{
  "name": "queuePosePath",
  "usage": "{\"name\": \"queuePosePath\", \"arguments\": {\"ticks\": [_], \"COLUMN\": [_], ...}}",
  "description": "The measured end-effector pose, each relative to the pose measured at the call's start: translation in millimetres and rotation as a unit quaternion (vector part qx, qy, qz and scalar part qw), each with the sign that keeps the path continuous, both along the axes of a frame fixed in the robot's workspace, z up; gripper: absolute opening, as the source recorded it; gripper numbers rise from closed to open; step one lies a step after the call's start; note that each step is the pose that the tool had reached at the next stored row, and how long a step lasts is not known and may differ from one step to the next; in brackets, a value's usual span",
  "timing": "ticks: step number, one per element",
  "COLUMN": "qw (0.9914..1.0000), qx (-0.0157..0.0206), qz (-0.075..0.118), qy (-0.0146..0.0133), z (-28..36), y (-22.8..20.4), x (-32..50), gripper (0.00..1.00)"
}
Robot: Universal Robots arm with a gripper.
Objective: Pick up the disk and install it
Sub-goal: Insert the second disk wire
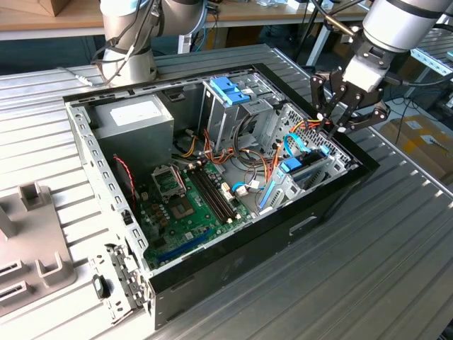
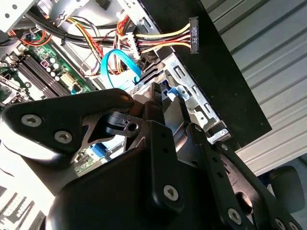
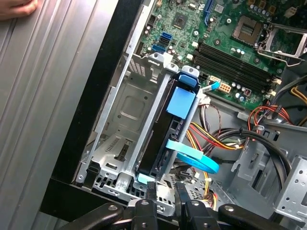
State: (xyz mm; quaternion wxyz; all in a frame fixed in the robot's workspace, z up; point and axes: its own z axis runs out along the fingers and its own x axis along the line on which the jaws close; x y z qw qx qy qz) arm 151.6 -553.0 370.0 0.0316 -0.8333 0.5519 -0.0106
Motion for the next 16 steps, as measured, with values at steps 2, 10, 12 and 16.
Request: {"name": "queuePosePath", "arguments": {"ticks": [2, 10, 12, 16], "qw": [1.00000, 1.00000, 1.00000, 0.99965], "qx": [-0.0001, -0.0001, -0.0001, 0.0001], "qz": [0.002, 0.002, 0.002, 0.027], "qy": [0.0000, 0.0000, 0.0000, 0.0000], "z": [0.0, 0.0, 0.0, 0.0], "y": [0.0, 0.0, 0.0, 0.0], "x": [0.0, 0.0, 0.0, 0.9], "gripper": [0.29, 0.29, 0.29, 0.29]}}
